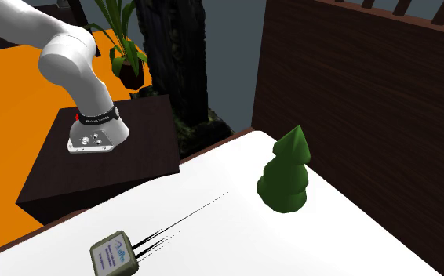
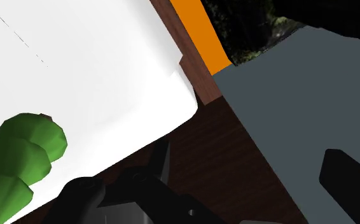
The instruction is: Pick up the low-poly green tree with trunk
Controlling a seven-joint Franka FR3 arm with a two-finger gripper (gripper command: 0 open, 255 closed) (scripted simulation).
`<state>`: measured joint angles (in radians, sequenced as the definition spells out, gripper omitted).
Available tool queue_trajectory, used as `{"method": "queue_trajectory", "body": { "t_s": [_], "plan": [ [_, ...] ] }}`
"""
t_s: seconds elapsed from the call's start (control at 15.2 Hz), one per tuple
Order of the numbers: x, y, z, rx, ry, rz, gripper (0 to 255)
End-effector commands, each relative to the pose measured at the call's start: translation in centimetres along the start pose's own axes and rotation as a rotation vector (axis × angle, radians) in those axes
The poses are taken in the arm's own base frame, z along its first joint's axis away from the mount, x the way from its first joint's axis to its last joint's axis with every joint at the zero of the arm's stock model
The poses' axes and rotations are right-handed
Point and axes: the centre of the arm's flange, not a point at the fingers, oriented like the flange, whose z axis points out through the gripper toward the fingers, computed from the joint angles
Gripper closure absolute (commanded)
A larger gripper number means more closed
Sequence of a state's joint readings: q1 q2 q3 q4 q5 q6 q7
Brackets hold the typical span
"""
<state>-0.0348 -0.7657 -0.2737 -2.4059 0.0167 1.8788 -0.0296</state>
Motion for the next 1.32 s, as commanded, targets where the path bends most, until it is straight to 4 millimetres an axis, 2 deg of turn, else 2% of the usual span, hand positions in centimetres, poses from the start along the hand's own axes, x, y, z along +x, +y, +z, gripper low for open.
{"method": "queue_trajectory", "body": {
  "t_s": [0.0, 1.25],
  "plan": [
    [0.7, 2.7, 0.6, 0.021, 0.032, 0.014, 0],
    [7.7, 26.4, 9.6, 0.229, 0.301, 0.148, 0]
  ]
}}
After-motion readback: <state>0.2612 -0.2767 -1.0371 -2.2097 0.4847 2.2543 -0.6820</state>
